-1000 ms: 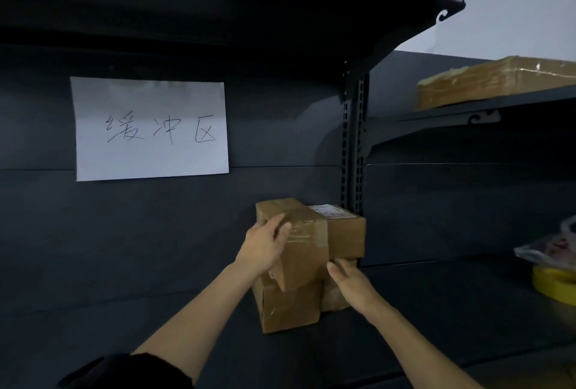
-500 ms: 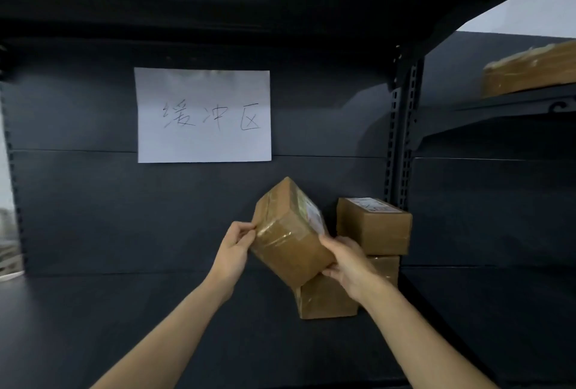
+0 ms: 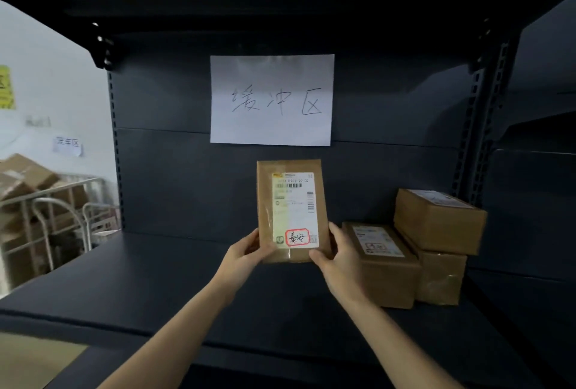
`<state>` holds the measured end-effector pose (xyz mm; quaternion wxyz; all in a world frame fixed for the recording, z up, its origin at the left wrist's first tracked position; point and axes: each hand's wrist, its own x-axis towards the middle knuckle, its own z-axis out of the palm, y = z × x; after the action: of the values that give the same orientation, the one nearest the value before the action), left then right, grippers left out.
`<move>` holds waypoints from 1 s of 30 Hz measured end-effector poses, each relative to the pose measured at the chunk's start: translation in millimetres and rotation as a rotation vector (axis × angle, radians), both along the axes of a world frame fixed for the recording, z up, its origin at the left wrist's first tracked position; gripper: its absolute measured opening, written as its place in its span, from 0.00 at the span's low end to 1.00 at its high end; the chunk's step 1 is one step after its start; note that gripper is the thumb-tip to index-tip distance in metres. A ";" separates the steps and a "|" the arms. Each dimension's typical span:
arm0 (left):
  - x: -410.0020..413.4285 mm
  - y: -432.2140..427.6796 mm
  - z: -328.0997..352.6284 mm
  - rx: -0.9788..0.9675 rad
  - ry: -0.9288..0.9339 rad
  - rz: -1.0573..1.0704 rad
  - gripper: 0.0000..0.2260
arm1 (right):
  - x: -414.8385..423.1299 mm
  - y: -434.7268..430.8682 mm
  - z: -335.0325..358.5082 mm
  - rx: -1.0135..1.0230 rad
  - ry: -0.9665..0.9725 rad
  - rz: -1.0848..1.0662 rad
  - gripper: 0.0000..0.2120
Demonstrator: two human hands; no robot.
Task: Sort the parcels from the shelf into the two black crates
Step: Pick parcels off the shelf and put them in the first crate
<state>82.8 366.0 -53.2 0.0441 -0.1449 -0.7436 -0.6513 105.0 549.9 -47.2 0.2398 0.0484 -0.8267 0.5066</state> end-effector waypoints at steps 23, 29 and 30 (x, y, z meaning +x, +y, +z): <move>-42.0 -36.1 -58.3 -0.475 -0.051 0.346 0.32 | -50.7 -52.4 -71.8 0.228 -0.254 0.110 0.36; -19.6 -27.3 -61.0 -0.680 0.145 0.514 0.36 | -38.7 -25.3 -63.5 0.492 -0.163 0.034 0.34; -13.1 -23.4 -61.7 -0.771 0.234 0.535 0.35 | -34.6 -19.4 -60.7 0.561 -0.137 0.009 0.33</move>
<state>69.7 342.6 -114.9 0.2365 -0.0267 -0.9320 -0.2735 70.4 530.5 -107.9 0.1585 0.0823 -0.9485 0.2615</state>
